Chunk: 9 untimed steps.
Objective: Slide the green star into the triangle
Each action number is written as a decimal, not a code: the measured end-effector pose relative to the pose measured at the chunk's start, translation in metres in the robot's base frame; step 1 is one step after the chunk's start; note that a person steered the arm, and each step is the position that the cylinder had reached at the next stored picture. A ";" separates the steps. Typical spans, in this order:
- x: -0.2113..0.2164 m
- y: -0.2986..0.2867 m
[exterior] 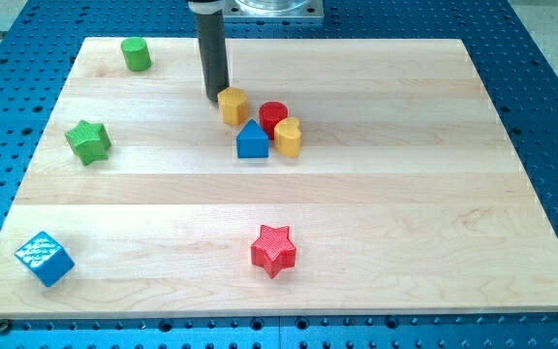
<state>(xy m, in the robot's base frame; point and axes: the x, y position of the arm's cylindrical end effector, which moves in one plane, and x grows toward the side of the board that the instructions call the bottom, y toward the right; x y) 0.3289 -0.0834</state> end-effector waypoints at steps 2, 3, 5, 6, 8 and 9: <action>0.014 0.032; 0.014 0.032; 0.012 -0.038; 0.028 -0.102; 0.062 -0.162; 0.091 -0.152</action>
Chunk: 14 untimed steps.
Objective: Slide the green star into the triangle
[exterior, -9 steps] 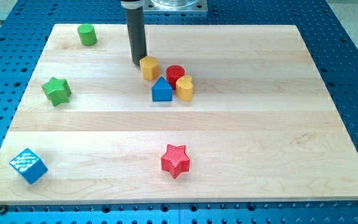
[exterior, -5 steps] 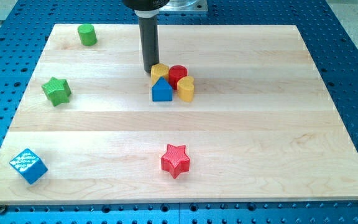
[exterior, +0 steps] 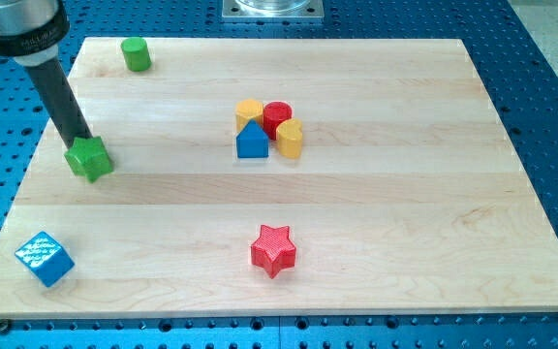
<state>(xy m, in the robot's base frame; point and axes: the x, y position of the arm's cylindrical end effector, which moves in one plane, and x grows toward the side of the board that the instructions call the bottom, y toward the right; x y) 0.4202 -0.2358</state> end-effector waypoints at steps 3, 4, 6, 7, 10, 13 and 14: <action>0.051 -0.025; 0.049 0.024; 0.040 0.081; 0.056 0.078; 0.032 0.096; 0.021 0.136; 0.021 0.141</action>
<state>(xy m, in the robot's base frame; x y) 0.4413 -0.0948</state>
